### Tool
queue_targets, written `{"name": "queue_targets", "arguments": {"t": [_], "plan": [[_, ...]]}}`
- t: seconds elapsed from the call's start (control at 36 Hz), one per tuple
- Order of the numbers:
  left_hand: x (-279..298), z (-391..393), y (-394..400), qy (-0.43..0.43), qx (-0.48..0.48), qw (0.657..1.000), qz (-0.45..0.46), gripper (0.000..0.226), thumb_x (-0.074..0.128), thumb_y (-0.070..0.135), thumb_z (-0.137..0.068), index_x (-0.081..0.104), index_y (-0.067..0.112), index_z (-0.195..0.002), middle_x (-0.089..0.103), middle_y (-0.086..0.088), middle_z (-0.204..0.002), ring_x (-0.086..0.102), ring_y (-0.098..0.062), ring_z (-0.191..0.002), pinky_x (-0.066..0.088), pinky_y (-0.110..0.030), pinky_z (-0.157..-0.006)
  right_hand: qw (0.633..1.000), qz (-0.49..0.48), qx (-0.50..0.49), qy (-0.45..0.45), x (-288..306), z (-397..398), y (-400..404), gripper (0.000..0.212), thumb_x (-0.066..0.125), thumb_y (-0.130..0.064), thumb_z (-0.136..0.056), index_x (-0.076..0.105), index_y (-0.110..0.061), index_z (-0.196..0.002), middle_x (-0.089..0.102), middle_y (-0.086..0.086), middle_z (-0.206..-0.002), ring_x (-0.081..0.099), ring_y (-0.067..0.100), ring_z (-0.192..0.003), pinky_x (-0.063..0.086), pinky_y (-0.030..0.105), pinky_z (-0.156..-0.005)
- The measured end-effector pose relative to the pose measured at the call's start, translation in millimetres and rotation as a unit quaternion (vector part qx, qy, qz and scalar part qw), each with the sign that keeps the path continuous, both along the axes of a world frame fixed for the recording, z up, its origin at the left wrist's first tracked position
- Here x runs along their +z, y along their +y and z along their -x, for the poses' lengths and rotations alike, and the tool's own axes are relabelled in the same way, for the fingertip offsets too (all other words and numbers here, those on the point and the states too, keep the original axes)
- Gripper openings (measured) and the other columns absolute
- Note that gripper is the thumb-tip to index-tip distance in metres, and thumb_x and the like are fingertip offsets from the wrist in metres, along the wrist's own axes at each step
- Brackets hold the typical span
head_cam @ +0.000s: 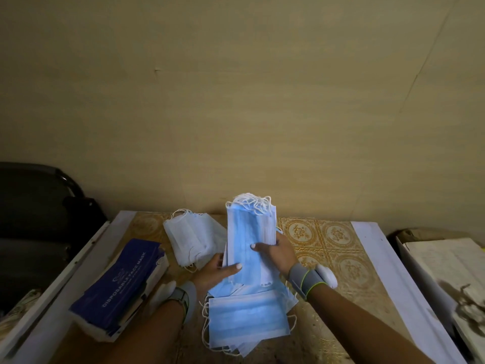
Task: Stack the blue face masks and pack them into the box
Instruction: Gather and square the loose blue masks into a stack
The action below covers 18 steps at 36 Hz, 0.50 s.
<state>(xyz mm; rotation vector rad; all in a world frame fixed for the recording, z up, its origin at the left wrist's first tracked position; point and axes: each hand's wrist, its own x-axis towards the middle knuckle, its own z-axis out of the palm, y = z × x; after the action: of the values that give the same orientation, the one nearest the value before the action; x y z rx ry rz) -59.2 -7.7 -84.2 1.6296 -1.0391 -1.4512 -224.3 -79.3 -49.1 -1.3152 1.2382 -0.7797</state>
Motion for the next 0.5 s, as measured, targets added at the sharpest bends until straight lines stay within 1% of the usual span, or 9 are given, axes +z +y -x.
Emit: {"name": "queue_targets", "arguments": {"t": [0.03, 0.08, 0.17, 0.25, 0.33, 0.36, 0.42, 0.44, 0.5], "plan": [[-2.3, -2.5, 0.9, -0.039, -0.034, 0.998, -0.027, 0.027, 0.064, 0.028, -0.087, 0.051, 0.023, -0.109, 0.061, 0.003, -0.105, 0.055, -0.002, -0.084, 0.046, -0.015, -0.067, 1.000, -0.002, -0.008, -0.006, 2.1, 2.8, -0.3, 0.023, 0.075, -0.004, -0.068, 0.064, -0.023, -0.074, 0.068, 0.006, -0.085, 0.063, 0.025, -0.080, 0.052, 0.034, -0.075], [-9.6, -7.3, 0.8, -0.105, -0.086, 0.988, -0.067, 0.036, 0.065, 0.029, -0.086, 0.053, 0.013, -0.116, 0.059, -0.004, -0.102, 0.054, -0.005, -0.078, 0.045, -0.016, -0.066, 1.000, 0.003, -0.029, 0.000, 4.3, 9.7, -1.0, 0.021, 0.070, -0.002, -0.073, 0.062, -0.021, -0.077, 0.064, 0.003, -0.079, 0.059, 0.023, -0.073, 0.049, 0.031, -0.069], [-14.3, -5.1, -0.4, -0.168, -0.118, 0.977, -0.065, 0.043, 0.062, 0.021, -0.088, 0.051, 0.004, -0.125, 0.057, -0.007, -0.104, 0.056, -0.008, -0.080, 0.044, -0.011, -0.063, 0.999, 0.008, -0.047, 0.014, 5.1, 24.1, -0.9, 0.017, 0.067, -0.003, -0.076, 0.061, -0.014, -0.088, 0.064, 0.005, -0.083, 0.058, 0.018, -0.070, 0.050, 0.029, -0.063], [-19.1, 6.7, -0.7, -0.212, -0.139, 0.967, -0.039, 0.043, 0.067, 0.020, -0.084, 0.054, 0.002, -0.122, 0.060, -0.010, -0.105, 0.054, -0.014, -0.095, 0.043, -0.010, -0.067, 0.997, 0.010, -0.055, 0.053, -1.0, 40.1, -1.3, 0.018, 0.068, -0.007, -0.077, 0.062, -0.016, -0.092, 0.065, 0.007, -0.089, 0.061, 0.025, -0.079, 0.052, 0.034, -0.072], [-26.1, 16.7, 0.5, -0.268, -0.181, 0.945, -0.038, 0.049, 0.071, 0.030, -0.080, 0.049, 0.012, -0.120, 0.053, -0.003, -0.099, 0.050, -0.015, -0.093, 0.045, -0.025, -0.081, 0.995, 0.013, -0.055, 0.086, -5.3, 52.2, -0.3, 0.018, 0.068, -0.010, -0.078, 0.062, -0.017, -0.093, 0.065, 0.007, -0.092, 0.060, 0.026, -0.083, 0.049, 0.034, -0.074], [-27.8, 18.4, 0.6, -0.295, -0.198, 0.934, -0.035, 0.057, 0.073, 0.036, -0.077, 0.046, 0.013, -0.122, 0.049, -0.002, -0.101, 0.049, -0.016, -0.094, 0.043, -0.027, -0.084, 0.994, 0.010, -0.065, 0.093, -6.6, 56.3, -0.1, 0.017, 0.068, -0.010, -0.078, 0.062, -0.017, -0.092, 0.064, 0.007, -0.092, 0.059, 0.025, -0.083, 0.048, 0.034, -0.074], [-31.7, 22.2, 0.4, -0.356, -0.228, 0.906, -0.020, 0.071, 0.075, 0.042, -0.072, 0.040, 0.015, -0.128, 0.041, -0.004, -0.115, 0.048, -0.019, -0.104, 0.042, -0.029, -0.092, 0.991, 0.008, -0.081, 0.107, -7.3, 62.9, 0.3, 0.016, 0.068, -0.010, -0.078, 0.061, -0.016, -0.091, 0.064, 0.008, -0.091, 0.057, 0.024, -0.083, 0.046, 0.033, -0.072], [-33.5, 24.9, 0.2, -0.379, -0.240, 0.894, -0.009, 0.073, 0.076, 0.042, -0.071, 0.039, 0.015, -0.128, 0.037, -0.005, -0.122, 0.048, -0.022, -0.111, 0.041, -0.031, -0.096, 0.990, 0.008, -0.086, 0.114, -6.9, 66.2, 0.5, 0.016, 0.068, -0.011, -0.078, 0.060, -0.017, -0.091, 0.064, 0.008, -0.091, 0.057, 0.024, -0.083, 0.046, 0.031, -0.070], [-34.4, 29.8, 1.3, -0.399, -0.252, 0.881, 0.004, 0.067, 0.077, 0.037, -0.070, 0.038, 0.016, -0.121, 0.033, -0.004, -0.125, 0.048, -0.023, -0.112, 0.040, -0.031, -0.092, 0.987, 0.008, -0.094, 0.127, -5.4, 70.4, 0.6, 0.016, 0.068, -0.012, -0.078, 0.059, -0.018, -0.090, 0.065, 0.008, -0.091, 0.057, 0.024, -0.082, 0.046, 0.030, -0.065]]}}
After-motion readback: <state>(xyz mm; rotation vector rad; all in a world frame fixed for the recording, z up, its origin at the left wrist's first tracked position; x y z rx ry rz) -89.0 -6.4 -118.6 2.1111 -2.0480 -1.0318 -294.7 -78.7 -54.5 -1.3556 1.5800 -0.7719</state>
